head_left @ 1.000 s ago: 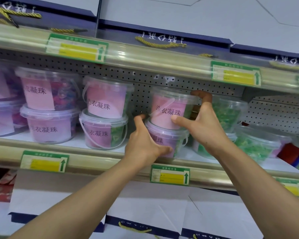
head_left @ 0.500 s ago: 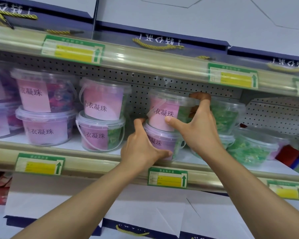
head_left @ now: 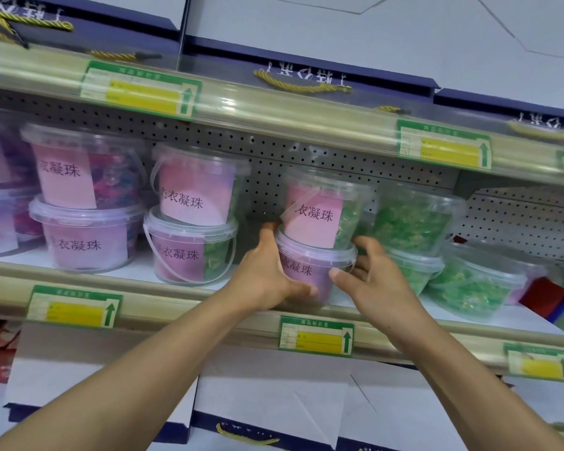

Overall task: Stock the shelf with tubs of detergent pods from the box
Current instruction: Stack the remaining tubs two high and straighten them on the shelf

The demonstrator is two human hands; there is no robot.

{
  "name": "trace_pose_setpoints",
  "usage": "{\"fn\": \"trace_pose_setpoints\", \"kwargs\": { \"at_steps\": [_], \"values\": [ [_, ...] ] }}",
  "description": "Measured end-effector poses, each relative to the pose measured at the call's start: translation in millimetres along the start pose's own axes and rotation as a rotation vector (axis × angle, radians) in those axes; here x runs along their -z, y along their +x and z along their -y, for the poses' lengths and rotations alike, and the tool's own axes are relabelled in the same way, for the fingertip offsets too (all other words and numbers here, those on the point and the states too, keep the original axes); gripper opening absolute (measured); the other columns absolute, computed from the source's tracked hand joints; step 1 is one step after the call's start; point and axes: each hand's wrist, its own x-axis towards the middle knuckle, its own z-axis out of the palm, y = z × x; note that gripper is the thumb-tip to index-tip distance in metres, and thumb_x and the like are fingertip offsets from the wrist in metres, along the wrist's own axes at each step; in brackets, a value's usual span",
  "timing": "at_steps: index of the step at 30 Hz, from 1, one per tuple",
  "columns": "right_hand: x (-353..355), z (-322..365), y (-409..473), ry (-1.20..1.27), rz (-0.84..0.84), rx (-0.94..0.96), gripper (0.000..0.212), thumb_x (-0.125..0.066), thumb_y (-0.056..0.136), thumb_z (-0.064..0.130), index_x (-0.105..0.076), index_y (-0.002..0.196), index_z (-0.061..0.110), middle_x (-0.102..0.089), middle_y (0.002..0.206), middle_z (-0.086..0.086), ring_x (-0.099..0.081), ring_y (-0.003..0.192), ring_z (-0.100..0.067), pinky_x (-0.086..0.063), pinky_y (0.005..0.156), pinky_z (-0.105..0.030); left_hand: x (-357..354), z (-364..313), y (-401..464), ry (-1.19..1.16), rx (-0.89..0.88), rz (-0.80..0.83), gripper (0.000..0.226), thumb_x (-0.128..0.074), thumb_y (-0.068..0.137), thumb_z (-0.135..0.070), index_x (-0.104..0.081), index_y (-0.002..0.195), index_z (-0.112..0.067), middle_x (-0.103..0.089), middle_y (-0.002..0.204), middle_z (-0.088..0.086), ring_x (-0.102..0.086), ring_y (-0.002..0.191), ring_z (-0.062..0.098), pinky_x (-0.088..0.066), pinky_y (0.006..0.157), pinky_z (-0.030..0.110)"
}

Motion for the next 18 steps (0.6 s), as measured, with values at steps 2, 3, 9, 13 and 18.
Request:
{"fn": "trace_pose_setpoints", "kwargs": {
  "at_steps": [2, 3, 9, 13, 18],
  "values": [
    [0.4, 0.1, 2.5, 0.032, -0.022, 0.012, 0.051, -0.064, 0.086, 0.014, -0.041, 0.132, 0.022, -0.064, 0.111, 0.008, -0.062, 0.101, -0.009, -0.048, 0.096, -0.040, -3.3, -2.8, -3.1, -0.016, -0.032, -0.060, 0.111, -0.088, 0.059, -0.027, -0.016, 0.142, -0.019, -0.051, 0.129, -0.005, -0.052, 0.112, 0.015, -0.041, 0.094, 0.026],
    [1.8, 1.3, 3.1, 0.044, -0.029, 0.023, 0.050, -0.063, 0.087, 0.013, -0.042, 0.131, 0.022, -0.064, 0.111, 0.009, -0.062, 0.101, -0.007, -0.048, 0.096, -0.038, -4.2, -4.6, -5.2, -0.033, -0.050, -0.087, 0.108, -0.088, 0.060, -0.026, -0.017, 0.140, -0.020, -0.050, 0.126, -0.007, -0.050, 0.109, 0.012, -0.039, 0.090, 0.022],
    [5.0, 11.4, 1.9, 0.049, -0.022, 0.115, 0.052, -0.063, 0.086, 0.017, -0.043, 0.134, 0.021, -0.065, 0.113, 0.006, -0.063, 0.102, -0.009, -0.049, 0.095, -0.037, -1.5, -18.5, -18.9, -0.102, -0.093, -0.227, 0.110, -0.089, 0.056, -0.030, -0.017, 0.139, -0.022, -0.045, 0.127, -0.010, -0.046, 0.111, 0.007, -0.034, 0.088, 0.017],
    [-0.6, 11.3, -7.9, 0.072, 0.054, 0.111, 0.051, -0.061, 0.088, 0.013, -0.042, 0.134, 0.021, -0.064, 0.118, 0.001, -0.060, 0.110, -0.011, -0.046, 0.100, -0.038, 3.1, -22.3, -36.6, -0.041, -0.042, -0.358, 0.110, -0.089, 0.051, -0.039, -0.024, 0.138, -0.024, -0.043, 0.113, -0.014, -0.044, 0.101, 0.007, -0.034, 0.082, 0.018],
    [10.6, 16.0, -5.6, 0.054, 0.104, 0.080, 0.047, -0.043, 0.090, -0.001, -0.044, 0.132, 0.021, -0.063, 0.117, 0.000, -0.059, 0.107, -0.014, -0.048, 0.093, -0.037, 11.1, -19.9, -57.2, -0.038, 0.001, -0.464, 0.105, -0.090, 0.051, -0.035, -0.028, 0.135, -0.026, -0.043, 0.112, -0.012, -0.043, 0.100, 0.011, -0.033, 0.083, 0.020]
  ]
}}
